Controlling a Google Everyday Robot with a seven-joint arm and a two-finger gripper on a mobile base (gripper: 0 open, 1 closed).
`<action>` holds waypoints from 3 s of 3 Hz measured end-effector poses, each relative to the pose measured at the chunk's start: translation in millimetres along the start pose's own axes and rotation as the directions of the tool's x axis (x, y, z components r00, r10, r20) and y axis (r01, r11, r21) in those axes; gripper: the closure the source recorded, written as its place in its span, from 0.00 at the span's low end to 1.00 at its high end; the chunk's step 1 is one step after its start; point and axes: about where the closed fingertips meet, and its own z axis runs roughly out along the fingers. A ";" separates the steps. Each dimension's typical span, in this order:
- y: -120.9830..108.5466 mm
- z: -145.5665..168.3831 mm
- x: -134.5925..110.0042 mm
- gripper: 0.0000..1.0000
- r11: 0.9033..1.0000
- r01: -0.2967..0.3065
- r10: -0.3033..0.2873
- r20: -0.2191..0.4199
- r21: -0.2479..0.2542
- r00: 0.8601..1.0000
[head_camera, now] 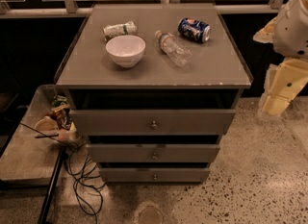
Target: Open middle drawer
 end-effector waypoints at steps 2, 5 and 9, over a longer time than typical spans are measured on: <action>8.6 19.3 6.6 0.00 1.000 -0.017 0.018 0.044 -0.005 0.999; 44.3 124.2 6.5 0.00 0.999 0.040 -0.037 0.455 0.003 0.890; 82.7 191.9 -17.0 0.00 0.972 0.226 -0.173 0.472 -0.059 0.865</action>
Offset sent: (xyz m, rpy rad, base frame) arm -0.0119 -0.0071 -0.0711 0.1571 0.0177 -0.0066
